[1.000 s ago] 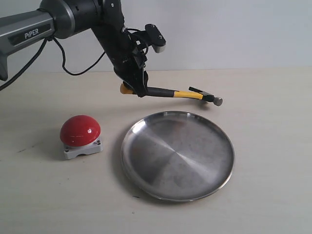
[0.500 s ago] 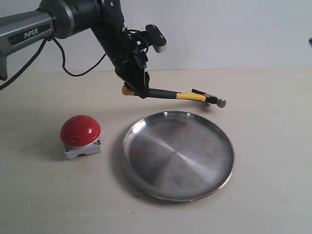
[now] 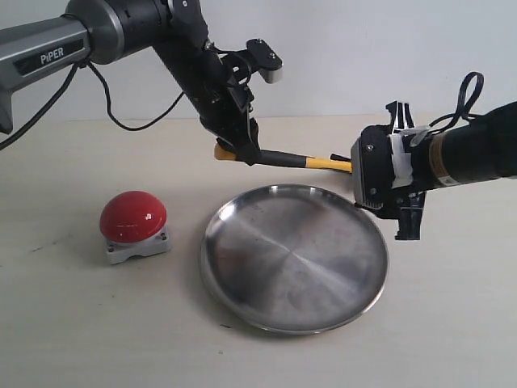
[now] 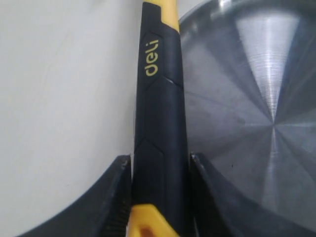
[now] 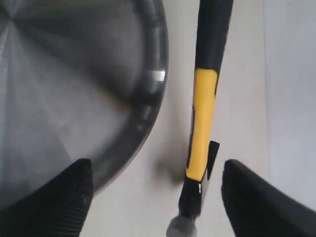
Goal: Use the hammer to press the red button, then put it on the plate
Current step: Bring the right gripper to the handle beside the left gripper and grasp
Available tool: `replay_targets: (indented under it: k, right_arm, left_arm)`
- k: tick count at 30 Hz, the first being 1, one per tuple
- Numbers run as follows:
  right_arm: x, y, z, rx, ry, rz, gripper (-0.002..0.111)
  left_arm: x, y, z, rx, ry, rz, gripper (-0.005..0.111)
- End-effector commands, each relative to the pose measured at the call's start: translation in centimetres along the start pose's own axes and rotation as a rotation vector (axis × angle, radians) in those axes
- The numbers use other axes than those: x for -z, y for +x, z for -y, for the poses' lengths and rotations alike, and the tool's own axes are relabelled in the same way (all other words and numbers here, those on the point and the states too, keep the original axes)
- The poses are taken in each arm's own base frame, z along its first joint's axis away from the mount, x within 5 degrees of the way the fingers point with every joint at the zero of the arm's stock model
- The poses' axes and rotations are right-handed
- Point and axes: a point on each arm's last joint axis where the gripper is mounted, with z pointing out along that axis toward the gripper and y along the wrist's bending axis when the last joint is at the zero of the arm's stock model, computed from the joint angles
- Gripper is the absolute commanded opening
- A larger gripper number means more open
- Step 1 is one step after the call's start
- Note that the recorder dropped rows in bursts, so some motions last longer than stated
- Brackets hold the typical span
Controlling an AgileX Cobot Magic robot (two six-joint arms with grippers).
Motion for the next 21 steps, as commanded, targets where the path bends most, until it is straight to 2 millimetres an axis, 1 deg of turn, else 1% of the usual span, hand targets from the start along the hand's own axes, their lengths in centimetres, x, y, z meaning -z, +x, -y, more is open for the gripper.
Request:
replay_targets:
  k: [1, 5, 10, 14, 21]
  right_arm:
    - [-1.3, -0.1, 0.6, -0.060, 0.014, 0.037, 0.074]
    - [-2.7, -0.1, 1.5, -0.075, 0.027, 0.061, 0.070]
    - [-4.2, 0.1, 2.8, -0.081, 0.046, 0.070, 0.070]
    - [-5.4, 0.4, 2.9, -0.083, 0.039, 0.073, 0.070]
    - [-6.7, 0.6, 3.2, -0.092, 0.043, 0.090, 0.070]
  left_arm:
    - [0.7, -0.4, 0.4, 0.007, 0.025, 0.029, 0.000]
    - [0.7, -0.4, 0.4, 0.008, 0.028, 0.030, 0.000]
    - [0.7, -0.5, 0.4, 0.010, 0.029, 0.034, 0.000]
    - [0.7, -0.7, 0.5, 0.015, 0.041, 0.056, 0.000]
    - [0.8, -1.0, 0.7, 0.008, 0.063, 0.091, 0.000]
